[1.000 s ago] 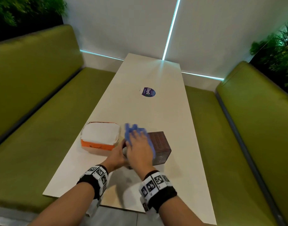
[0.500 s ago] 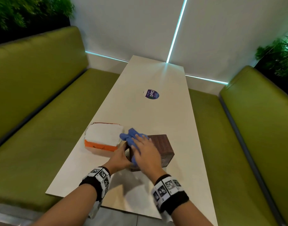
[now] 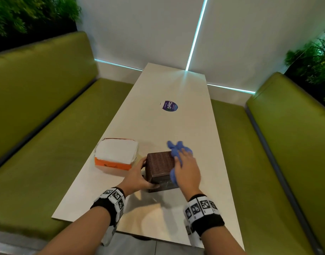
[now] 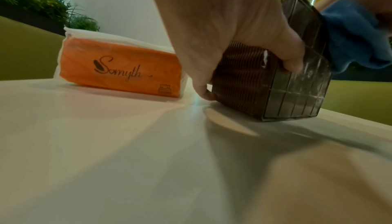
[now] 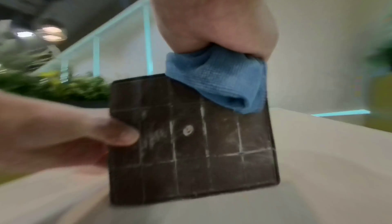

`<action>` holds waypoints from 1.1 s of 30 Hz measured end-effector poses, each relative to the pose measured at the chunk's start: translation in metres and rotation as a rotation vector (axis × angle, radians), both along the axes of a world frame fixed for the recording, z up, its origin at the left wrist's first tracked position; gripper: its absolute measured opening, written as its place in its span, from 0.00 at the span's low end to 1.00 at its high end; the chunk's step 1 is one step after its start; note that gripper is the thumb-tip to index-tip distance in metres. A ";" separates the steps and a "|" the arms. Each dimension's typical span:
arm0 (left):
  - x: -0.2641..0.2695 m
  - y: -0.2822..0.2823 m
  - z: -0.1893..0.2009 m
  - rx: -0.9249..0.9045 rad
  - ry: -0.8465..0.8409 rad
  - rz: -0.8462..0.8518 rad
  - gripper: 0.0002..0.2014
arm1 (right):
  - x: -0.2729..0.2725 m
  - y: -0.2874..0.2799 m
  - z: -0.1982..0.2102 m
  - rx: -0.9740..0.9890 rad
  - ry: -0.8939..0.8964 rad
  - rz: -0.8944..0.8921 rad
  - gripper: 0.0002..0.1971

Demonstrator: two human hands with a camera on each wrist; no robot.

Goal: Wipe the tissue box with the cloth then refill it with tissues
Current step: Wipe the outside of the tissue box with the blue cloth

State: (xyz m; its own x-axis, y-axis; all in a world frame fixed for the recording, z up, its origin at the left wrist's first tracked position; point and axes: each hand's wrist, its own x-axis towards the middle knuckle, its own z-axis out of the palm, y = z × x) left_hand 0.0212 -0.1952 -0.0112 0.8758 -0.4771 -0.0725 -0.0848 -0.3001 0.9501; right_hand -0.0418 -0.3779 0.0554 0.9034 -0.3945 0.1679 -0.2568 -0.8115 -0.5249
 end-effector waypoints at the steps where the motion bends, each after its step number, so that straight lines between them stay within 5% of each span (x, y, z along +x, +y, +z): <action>1: -0.001 0.000 0.000 -0.002 -0.001 -0.005 0.55 | 0.002 -0.006 0.002 0.043 -0.031 -0.117 0.21; 3: -0.002 -0.001 0.003 -0.011 0.007 -0.025 0.56 | 0.003 0.011 0.007 -0.026 0.022 -0.164 0.22; 8: -0.008 0.000 0.006 -0.062 -0.036 0.016 0.40 | -0.014 0.073 -0.002 -0.285 -0.069 0.340 0.22; 11: -0.011 0.004 0.002 -0.094 0.078 -0.014 0.52 | -0.011 0.033 -0.002 -0.162 -0.002 0.285 0.22; 15: -0.011 0.005 0.002 -0.088 0.108 -0.035 0.59 | -0.011 -0.025 0.008 0.247 0.005 -0.104 0.15; 18: -0.013 0.007 0.004 -0.134 0.167 -0.010 0.55 | -0.012 -0.055 0.007 0.856 0.042 -0.364 0.17; 20: -0.016 0.012 0.007 -0.218 0.235 0.037 0.51 | -0.024 -0.067 0.001 1.286 0.004 -0.429 0.23; 23: -0.020 0.023 0.011 -0.318 0.322 0.103 0.45 | -0.055 -0.070 -0.006 1.626 -0.035 -0.377 0.24; 25: -0.021 0.027 0.015 -0.369 0.354 0.125 0.44 | -0.069 -0.062 -0.008 1.702 -0.017 -0.281 0.27; 28: -0.027 0.025 0.026 -0.436 0.391 0.083 0.44 | -0.072 -0.032 0.001 1.695 0.074 -0.093 0.18; 31: -0.035 0.016 0.036 -0.433 0.394 -0.017 0.40 | -0.065 -0.010 0.005 1.643 0.144 0.035 0.28; 33: -0.039 0.013 0.042 -0.421 0.400 -0.064 0.38 | -0.062 -0.008 0.006 1.607 0.166 0.066 0.22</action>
State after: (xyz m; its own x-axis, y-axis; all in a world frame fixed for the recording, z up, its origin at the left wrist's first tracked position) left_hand -0.0176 -0.1819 0.0304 0.7879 -0.5876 -0.1845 0.2998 0.1042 0.9483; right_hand -0.1034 -0.3858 0.0616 0.8900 -0.0189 -0.4556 -0.3835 0.5096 -0.7702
